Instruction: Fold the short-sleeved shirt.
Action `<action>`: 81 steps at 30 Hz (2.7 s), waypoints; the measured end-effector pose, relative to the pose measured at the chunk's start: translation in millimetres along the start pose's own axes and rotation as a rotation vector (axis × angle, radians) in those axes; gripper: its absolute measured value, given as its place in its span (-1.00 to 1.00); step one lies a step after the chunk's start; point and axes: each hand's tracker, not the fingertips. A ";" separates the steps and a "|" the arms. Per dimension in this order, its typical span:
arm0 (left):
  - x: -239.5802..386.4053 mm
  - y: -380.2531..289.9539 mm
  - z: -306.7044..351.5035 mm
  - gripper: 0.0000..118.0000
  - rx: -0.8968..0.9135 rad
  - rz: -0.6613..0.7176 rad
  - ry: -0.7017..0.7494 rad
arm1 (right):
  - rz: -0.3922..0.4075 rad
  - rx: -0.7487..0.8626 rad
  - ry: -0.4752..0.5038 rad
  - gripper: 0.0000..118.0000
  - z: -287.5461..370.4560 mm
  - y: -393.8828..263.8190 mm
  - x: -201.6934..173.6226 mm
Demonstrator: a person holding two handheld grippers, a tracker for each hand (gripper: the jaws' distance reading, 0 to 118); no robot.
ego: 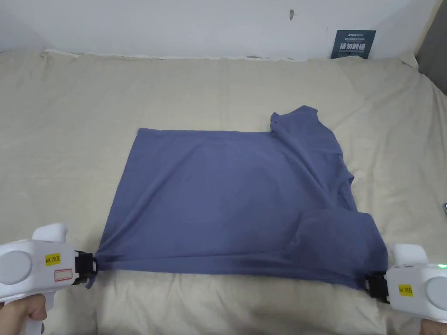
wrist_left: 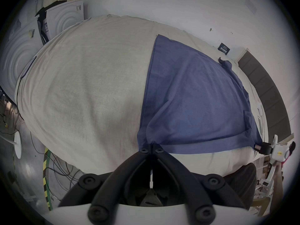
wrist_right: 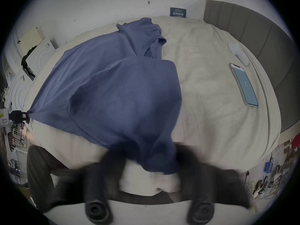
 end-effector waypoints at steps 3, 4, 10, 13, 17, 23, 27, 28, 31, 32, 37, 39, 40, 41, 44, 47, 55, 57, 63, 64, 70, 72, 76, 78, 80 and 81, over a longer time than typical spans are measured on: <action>-2.7 -1.6 -2.5 -1.00 -0.007 0.014 -0.003 | -0.047 -0.001 0.043 -0.87 5.5 1.9 3.6; -2.6 -3.6 -2.1 -1.00 -0.017 0.020 -0.006 | -0.043 0.000 0.045 -0.87 8.4 4.3 3.8; -7.6 7.7 1.6 -1.00 -0.011 0.027 -0.016 | 0.002 0.034 0.043 -0.87 31.0 13.7 5.8; -5.5 21.5 3.6 -1.00 0.002 0.018 -0.020 | 0.009 0.055 0.049 -0.87 38.5 30.2 5.9; 3.0 51.5 4.5 -1.00 0.032 -0.009 -0.026 | 0.005 0.085 0.047 -0.87 42.7 62.2 1.7; 19.2 114.3 -9.1 -1.00 0.086 -0.023 -0.034 | 0.048 0.106 0.020 -0.87 33.9 120.8 -20.3; 30.8 152.8 -34.9 -1.00 0.076 -0.045 -0.014 | 0.064 0.074 -0.018 -0.87 6.0 163.7 -26.8; 32.7 160.4 -41.1 -1.00 0.075 -0.045 -0.013 | 0.060 0.064 -0.024 -0.87 -1.0 172.1 -27.6; 37.6 180.3 -62.1 -1.00 0.069 -0.025 -0.012 | 0.057 0.047 -0.038 -0.87 -20.9 197.1 -28.7; 38.9 185.6 -69.6 -1.00 0.064 -0.023 -0.008 | 0.048 0.039 -0.043 -0.87 -26.8 204.6 -29.4; 43.6 201.7 -105.3 -1.00 0.018 -0.019 0.024 | 0.022 0.007 -0.044 -0.87 -48.5 229.0 -28.9; 43.8 204.8 -115.9 -1.00 0.008 -0.008 0.027 | -0.006 -0.006 -0.036 -0.84 -55.0 235.5 -25.5; 43.0 206.6 -119.8 -0.95 0.005 -0.008 0.028 | -0.025 -0.004 -0.034 -0.68 -56.7 237.2 -24.4; 42.1 208.1 -121.0 -0.68 0.016 -0.009 0.035 | -0.043 0.012 -0.054 -0.31 -57.4 237.0 -23.7; 37.5 206.7 -124.3 0.97 0.043 -0.009 0.062 | -0.101 0.114 -0.113 0.89 -48.2 226.6 -14.7; 38.9 233.6 -122.0 0.92 0.393 -0.030 -0.065 | -0.121 0.171 -0.096 0.88 -30.0 205.4 -8.5; -2.3 146.2 -88.7 -1.00 0.061 -0.030 -0.007 | -0.122 0.097 -0.017 -1.00 -20.1 134.9 -9.7; 1.6 145.6 -84.4 -1.00 0.054 -0.043 0.032 | -0.130 0.098 -0.032 -1.00 -20.6 127.6 -14.7; 22.8 153.2 -84.0 0.91 0.073 -0.067 0.077 | -0.109 0.094 -0.015 -1.00 -21.7 117.8 -5.6; 26.2 154.4 -85.5 0.91 0.070 -0.063 0.065 | -0.103 0.094 -0.018 -1.00 -22.2 118.5 -5.2; 38.2 149.2 -104.2 -0.02 0.019 -0.072 0.073 | -0.085 0.103 -0.031 -1.00 -26.9 127.8 -6.7; 39.6 146.6 -101.4 -0.99 0.025 -0.055 0.048 | -0.096 0.107 -0.040 -1.00 -27.2 131.2 -3.3; 32.9 148.8 -104.6 -0.99 -0.046 -0.091 0.074 | -0.095 0.101 -0.052 -0.99 -36.6 139.6 16.1; 32.1 146.2 -103.4 -0.99 -0.052 -0.048 0.046 | -0.116 0.113 -0.050 -0.19 -34.8 140.0 14.9; 31.7 145.6 -101.3 -0.99 -0.049 -0.037 0.030 | -0.167 0.116 0.017 1.00 -43.0 144.5 18.1; 32.8 146.8 -102.9 -0.99 -0.051 -0.044 0.030 | -0.188 0.121 0.030 1.00 -45.1 145.2 16.7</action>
